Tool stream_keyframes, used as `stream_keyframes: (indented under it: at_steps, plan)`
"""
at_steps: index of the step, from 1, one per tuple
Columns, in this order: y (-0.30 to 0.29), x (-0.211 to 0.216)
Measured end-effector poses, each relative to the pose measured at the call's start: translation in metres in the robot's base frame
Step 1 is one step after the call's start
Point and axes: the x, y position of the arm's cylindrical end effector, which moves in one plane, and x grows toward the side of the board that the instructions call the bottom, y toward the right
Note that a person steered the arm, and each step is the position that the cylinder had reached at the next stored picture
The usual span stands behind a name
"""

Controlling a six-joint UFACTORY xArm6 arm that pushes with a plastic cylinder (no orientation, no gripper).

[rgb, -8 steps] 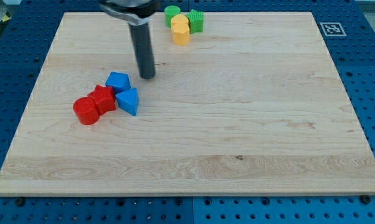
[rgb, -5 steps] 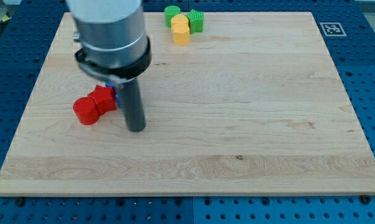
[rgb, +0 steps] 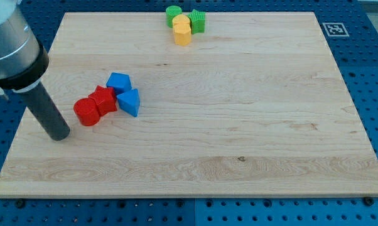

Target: Push the red circle right a bit

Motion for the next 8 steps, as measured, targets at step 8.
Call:
stream_keyframes:
  at_steps: [8]
  plan:
    - [0.039,-0.025]
